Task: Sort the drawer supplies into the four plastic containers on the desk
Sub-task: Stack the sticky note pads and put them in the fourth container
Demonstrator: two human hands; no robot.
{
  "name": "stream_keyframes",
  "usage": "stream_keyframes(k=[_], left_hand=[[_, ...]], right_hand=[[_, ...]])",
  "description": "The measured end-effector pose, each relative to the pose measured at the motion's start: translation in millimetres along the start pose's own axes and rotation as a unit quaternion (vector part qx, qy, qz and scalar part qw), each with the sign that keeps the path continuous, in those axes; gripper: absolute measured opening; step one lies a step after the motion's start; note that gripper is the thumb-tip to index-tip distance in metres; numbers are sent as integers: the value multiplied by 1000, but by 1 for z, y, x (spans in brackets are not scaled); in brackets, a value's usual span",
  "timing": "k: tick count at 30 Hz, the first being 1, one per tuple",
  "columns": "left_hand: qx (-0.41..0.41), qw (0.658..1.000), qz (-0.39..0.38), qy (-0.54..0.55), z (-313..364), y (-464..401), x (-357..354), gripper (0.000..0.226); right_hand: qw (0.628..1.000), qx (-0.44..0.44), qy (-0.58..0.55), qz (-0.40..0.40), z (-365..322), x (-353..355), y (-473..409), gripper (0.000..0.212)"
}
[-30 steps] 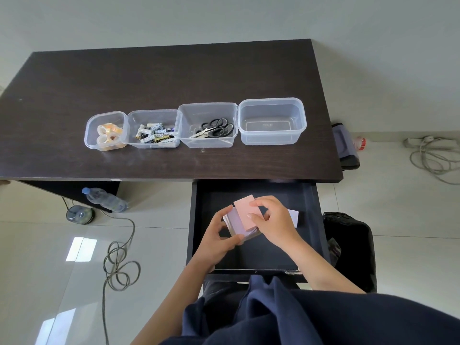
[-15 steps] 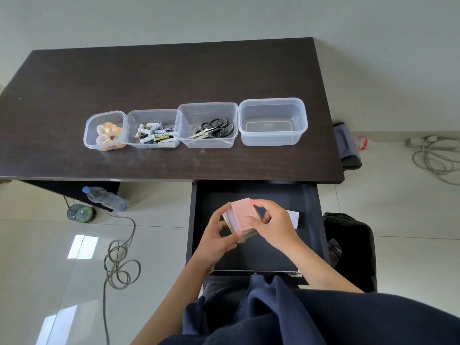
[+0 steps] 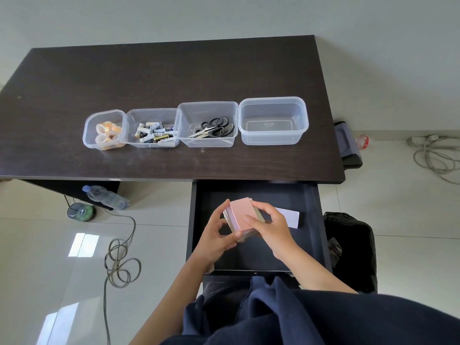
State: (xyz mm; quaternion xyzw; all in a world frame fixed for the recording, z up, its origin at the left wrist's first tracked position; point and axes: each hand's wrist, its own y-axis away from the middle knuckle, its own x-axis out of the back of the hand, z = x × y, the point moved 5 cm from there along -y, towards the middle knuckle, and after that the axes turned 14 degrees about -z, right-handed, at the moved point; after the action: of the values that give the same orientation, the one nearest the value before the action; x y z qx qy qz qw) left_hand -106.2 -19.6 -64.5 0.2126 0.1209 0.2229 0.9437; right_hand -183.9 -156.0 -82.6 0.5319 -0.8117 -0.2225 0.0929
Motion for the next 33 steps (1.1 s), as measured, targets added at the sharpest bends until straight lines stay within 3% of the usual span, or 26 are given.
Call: stream_keyframes(k=[11,27,33], left_hand=[[-8,1000,-9,-21,5,3,1,79],[4,999,42,-15,3,3,-3,36],[25,997,69,-15,-4,3,2,40]], right_hand=[[1000,0,11,-13,4,-5,-1,41],[1000,8,22,-6,9,-6,3,39],[1000,18,11,10,15,5,1,22]])
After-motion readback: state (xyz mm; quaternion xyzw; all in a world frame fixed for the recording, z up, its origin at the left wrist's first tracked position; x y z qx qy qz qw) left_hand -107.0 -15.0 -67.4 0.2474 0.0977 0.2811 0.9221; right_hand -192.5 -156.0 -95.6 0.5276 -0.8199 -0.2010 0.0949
